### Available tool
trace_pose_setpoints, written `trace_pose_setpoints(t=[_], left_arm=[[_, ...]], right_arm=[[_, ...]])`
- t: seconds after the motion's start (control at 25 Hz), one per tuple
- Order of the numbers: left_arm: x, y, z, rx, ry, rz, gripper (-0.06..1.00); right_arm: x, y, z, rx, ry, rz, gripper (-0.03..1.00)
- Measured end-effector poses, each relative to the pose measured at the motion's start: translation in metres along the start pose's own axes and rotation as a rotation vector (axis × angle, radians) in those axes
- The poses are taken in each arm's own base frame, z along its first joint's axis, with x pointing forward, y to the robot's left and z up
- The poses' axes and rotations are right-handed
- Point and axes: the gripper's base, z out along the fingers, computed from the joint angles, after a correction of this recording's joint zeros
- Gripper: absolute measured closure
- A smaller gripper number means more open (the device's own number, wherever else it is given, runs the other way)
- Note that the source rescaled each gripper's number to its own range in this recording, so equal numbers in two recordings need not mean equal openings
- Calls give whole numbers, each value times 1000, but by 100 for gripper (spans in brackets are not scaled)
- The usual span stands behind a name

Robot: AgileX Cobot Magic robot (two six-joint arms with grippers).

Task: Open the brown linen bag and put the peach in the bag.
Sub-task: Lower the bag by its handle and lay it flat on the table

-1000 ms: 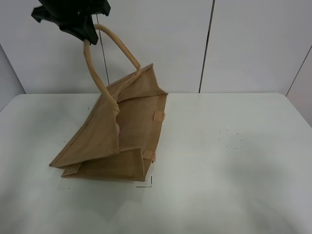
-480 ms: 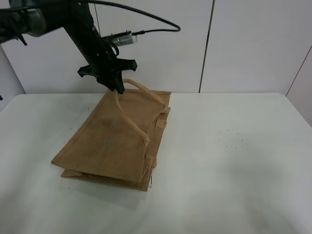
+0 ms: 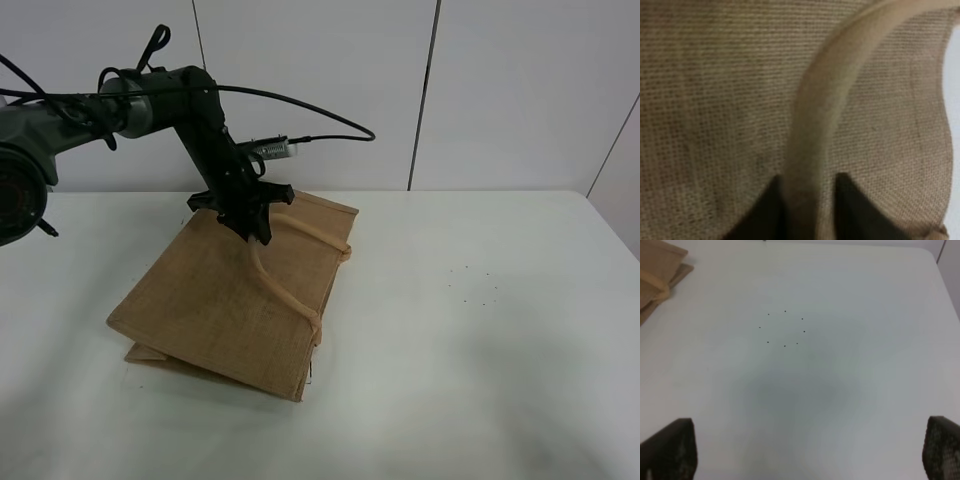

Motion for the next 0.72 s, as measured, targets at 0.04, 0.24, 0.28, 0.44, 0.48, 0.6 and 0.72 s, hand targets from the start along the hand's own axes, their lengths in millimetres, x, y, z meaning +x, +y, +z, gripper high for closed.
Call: trace_pose_setpoints(t=[0.04,0.24,0.28,0.44,0.48,0.6,0.72], left_arm=[[1,-1,0,3,6,4,45],[4,-2,-1,7,37,8,6],[4,-2,-3,7,38,9,4],[6,-1,-27,-72,-9,41,2],[7,1,-33,-114,-24,43,2],[8,8,-53,-244,-71,31,2],[7,20,-60,-313,-85,5,2]], right_arm=[[0,0,0,0,0,0,-3],[0,0,0,0,0,0,-3],[0,0,0,0,0,0,-3],[0,0,0,0,0,0,-3],[0,0,0,0,0,0,-3],[0,0,0,0,0,0,-3],[0,0,0,0,0,0,-3]])
